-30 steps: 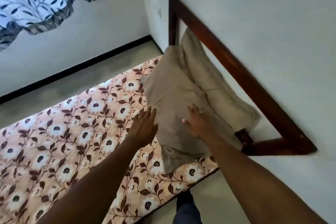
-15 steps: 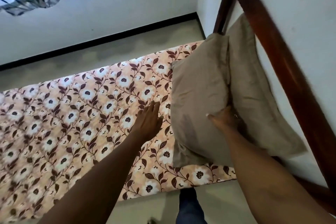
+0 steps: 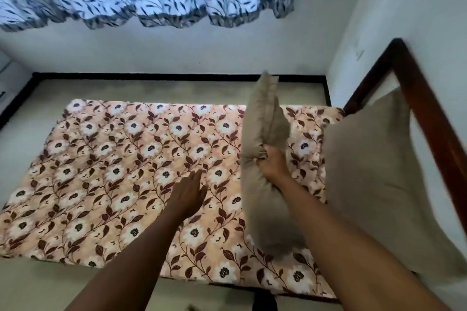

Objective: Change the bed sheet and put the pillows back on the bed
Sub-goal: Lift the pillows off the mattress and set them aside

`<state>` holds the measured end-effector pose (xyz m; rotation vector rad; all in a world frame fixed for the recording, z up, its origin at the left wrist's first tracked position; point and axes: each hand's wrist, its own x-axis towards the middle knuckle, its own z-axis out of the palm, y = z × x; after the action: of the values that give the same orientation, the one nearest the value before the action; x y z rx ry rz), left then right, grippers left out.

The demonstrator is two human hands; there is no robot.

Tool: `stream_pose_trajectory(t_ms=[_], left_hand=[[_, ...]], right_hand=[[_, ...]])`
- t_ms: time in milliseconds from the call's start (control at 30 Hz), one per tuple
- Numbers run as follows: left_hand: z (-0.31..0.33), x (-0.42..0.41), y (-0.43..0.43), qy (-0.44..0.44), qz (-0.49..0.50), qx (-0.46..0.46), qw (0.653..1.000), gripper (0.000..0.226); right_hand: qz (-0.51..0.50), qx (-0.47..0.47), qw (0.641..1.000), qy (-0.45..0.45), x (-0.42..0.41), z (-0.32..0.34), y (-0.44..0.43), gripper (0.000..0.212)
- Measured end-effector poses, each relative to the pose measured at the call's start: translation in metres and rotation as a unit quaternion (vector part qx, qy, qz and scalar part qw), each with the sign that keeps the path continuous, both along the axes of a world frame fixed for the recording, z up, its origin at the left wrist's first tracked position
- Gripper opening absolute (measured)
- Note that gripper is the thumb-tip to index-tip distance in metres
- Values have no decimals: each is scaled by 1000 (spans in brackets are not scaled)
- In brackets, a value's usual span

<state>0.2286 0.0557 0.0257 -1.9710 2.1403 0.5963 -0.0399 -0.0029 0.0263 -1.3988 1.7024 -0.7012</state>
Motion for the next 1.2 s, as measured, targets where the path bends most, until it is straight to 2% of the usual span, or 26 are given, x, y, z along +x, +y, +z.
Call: stream_pose_trajectory(t_ms=[133, 200, 233, 300, 367, 400, 433, 500, 533, 600, 633, 667, 733, 767, 800, 867, 967, 1000, 1067, 1133, 1200], left_hand=[[17, 88, 17, 64, 149, -3, 987, 65], [32, 133, 27, 146, 255, -16, 956, 69], [38, 155, 31, 196, 315, -9, 929, 72], [41, 214, 40, 321, 428, 0, 845, 92], [32, 277, 52, 459, 500, -1, 735, 118], [37, 295, 60, 517, 520, 8, 680, 114], [47, 315, 72, 561, 534, 19, 632, 97], [67, 346, 93, 610, 551, 13, 569, 46], [65, 362, 98, 610, 559, 12, 562, 42], [47, 394, 108, 590, 586, 17, 554, 80], [41, 406, 111, 585, 603, 22, 542, 89], [35, 419, 113, 579, 614, 32, 536, 82], [44, 429, 116, 560, 633, 21, 534, 52], [45, 438, 116, 554, 642, 15, 530, 49], [43, 449, 114, 551, 647, 6, 527, 55], [37, 474, 109, 536, 660, -2, 526, 66], [37, 507, 107, 506, 683, 2, 527, 47], [37, 519, 105, 494, 690, 6, 529, 48], [29, 544, 102, 472, 697, 9, 539, 55], [21, 572, 95, 462, 710, 3, 531, 51], [12, 596, 86, 459, 719, 6, 522, 48]], right_hand=[[86, -5, 988, -125, 71, 51, 7, 18], [99, 9, 976, -196, 110, 76, 14, 29], [107, 21, 968, -227, 126, 88, 19, 33], [135, 45, 949, -279, 166, 108, 30, 35], [165, 74, 934, -309, 211, 122, 39, 32], [167, 90, 930, -315, 228, 126, 43, 29], [171, 103, 929, -311, 248, 129, 47, 25], [189, 134, 925, -301, 285, 129, 51, 25], [199, 154, 922, -295, 301, 127, 50, 28], [187, 190, 925, -271, 327, 120, 46, 29], [161, 204, 931, -256, 339, 117, 43, 27], [131, 216, 937, -240, 352, 111, 39, 24], [91, 234, 943, -217, 377, 99, 33, 10], [90, 234, 947, -201, 393, 94, 28, 9], [90, 232, 951, -183, 410, 87, 22, 14], [109, 236, 957, -132, 443, 73, 8, 43], [160, 240, 956, -56, 494, 55, -8, 70], [172, 237, 956, -19, 512, 46, -16, 74], [211, 212, 953, 40, 545, 40, -31, 64], [242, 193, 948, 71, 578, 33, -49, 46], [254, 186, 945, 88, 608, 27, -66, 41]])
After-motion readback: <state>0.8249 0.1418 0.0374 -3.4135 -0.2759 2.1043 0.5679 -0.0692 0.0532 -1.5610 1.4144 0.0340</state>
